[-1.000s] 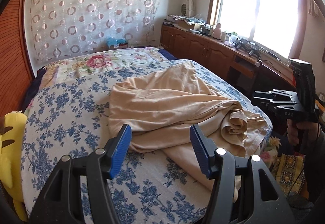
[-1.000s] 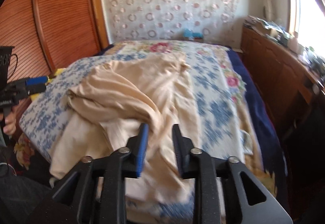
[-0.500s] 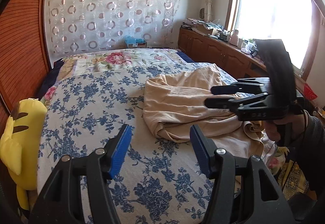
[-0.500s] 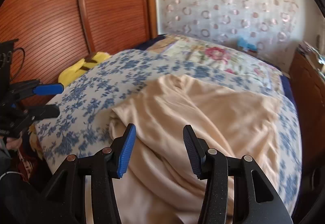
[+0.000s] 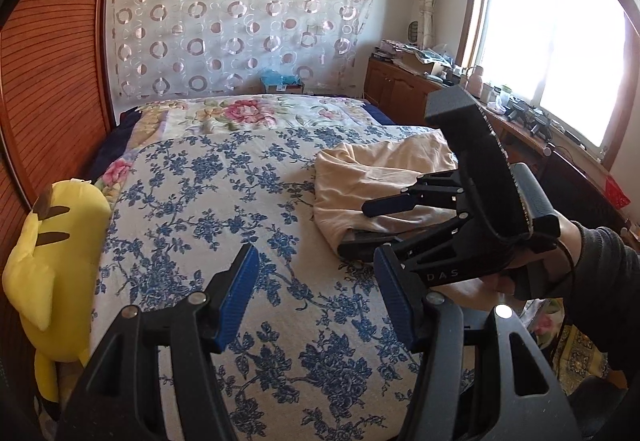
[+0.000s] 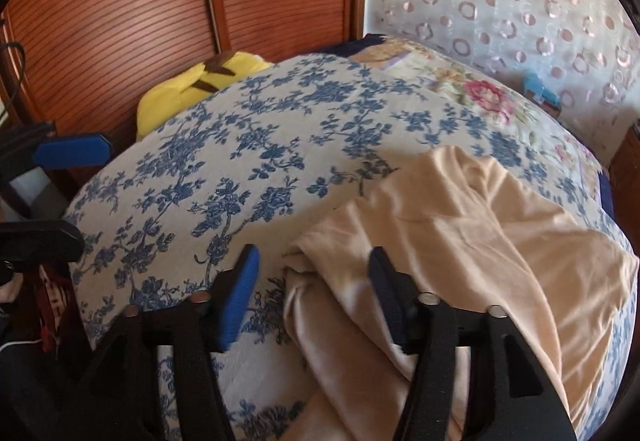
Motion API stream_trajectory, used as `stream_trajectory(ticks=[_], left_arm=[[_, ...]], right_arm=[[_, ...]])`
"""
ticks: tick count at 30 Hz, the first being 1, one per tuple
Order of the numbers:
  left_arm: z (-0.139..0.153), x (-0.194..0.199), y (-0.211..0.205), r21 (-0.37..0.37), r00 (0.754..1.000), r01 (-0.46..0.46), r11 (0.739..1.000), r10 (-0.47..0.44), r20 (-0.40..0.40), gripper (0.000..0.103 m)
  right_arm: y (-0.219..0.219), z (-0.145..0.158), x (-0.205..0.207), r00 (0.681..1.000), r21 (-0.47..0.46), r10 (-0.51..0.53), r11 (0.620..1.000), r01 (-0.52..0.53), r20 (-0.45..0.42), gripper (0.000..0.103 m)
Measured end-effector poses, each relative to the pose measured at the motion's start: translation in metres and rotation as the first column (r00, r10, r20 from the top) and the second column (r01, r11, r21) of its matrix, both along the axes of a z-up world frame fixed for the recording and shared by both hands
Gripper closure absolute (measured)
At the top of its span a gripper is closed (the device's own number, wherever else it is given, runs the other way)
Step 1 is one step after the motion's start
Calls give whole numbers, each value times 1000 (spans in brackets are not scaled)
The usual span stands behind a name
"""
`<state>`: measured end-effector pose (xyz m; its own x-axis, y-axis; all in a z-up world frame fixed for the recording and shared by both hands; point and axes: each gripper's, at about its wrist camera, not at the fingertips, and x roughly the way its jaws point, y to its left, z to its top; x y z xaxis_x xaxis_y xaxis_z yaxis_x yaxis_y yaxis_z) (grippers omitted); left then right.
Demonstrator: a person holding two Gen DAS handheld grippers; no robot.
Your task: Fold small clothes
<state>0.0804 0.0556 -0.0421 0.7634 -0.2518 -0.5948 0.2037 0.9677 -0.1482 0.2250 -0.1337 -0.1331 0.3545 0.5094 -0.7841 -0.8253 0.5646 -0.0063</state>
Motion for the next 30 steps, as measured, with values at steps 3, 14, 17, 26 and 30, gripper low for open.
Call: stream_trajectory(ticks=[3, 14, 17, 26, 30], left_arm=[[-3, 0, 4, -4, 1000, -5, 1000, 5, -5, 44], [-10, 0, -3, -3, 1000, 15, 1000, -15, -22, 44], [-10, 1, -4, -5, 1000, 17, 1000, -17, -21, 44], [-15, 2, -15, -6, 999, 41, 999, -41, -33, 44], [-16, 2, -20, -3, 998, 54, 999, -54, -36, 44]], right_arm=[[8, -9, 1, 1000, -30, 11, 999, -11, -11, 40], [6, -22, 9, 998, -89, -18, 996, 23, 52, 92], [-15, 1, 16, 994, -14, -73, 997, 74, 80, 93], [-129, 107, 92, 900, 105, -372, 928, 357, 228, 93], [-167, 114, 138, 841, 51, -480, 874, 483, 248, 93]])
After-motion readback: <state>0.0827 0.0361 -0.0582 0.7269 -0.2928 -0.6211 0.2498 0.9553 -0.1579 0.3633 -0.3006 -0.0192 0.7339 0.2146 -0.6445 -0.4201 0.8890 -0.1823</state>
